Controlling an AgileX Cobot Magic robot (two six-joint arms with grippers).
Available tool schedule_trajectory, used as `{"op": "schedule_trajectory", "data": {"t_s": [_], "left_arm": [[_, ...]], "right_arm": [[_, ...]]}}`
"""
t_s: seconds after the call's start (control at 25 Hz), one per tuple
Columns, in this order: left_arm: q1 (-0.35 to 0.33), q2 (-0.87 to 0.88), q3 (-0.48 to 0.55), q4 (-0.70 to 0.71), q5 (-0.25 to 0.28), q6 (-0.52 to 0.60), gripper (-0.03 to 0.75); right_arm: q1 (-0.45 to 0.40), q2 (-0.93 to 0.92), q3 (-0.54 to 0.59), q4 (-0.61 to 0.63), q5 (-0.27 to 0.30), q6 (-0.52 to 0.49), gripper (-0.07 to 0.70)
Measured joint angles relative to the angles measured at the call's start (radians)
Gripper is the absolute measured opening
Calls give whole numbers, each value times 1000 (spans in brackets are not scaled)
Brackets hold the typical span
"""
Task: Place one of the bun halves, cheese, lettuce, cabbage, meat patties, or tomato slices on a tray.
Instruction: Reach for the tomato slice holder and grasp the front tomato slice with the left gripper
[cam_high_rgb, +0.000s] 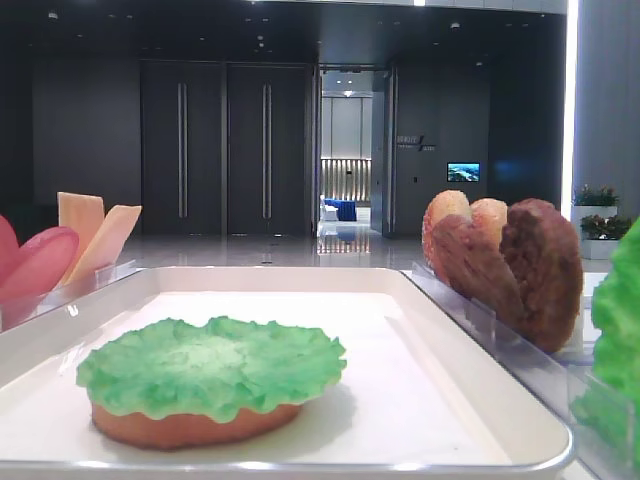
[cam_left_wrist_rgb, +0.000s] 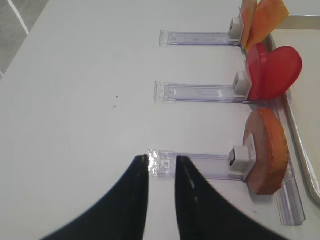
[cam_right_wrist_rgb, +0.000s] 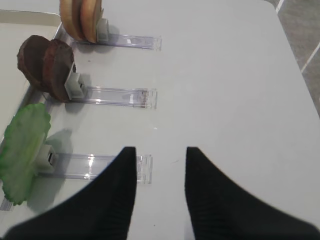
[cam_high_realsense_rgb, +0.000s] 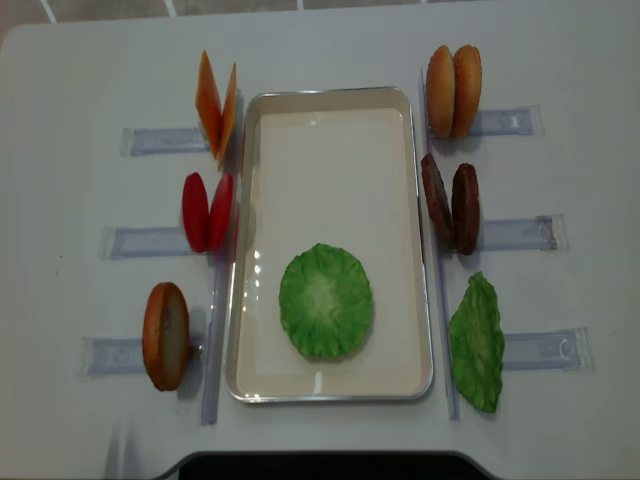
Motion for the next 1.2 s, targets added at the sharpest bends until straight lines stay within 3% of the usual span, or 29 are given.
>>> {"op": "schedule_trajectory", "data": {"t_s": [0.2,0.4,0.48,0.88,1.2], "left_arm": [[0,0,0,-1,0,2,181],[0,0,0,-1,0,11,410],[0,0,-3,-1,1,23,452],[0,16,-54,-11,8,25,476],[0,244,-161,-38,10,-10,474]], "right_arm": [[0,0,0,0,0,0,235],[0,0,0,0,0,0,235],[0,0,0,0,0,0,235],[0,0,0,0,0,0,235],[0,0,0,0,0,0,235]]}}
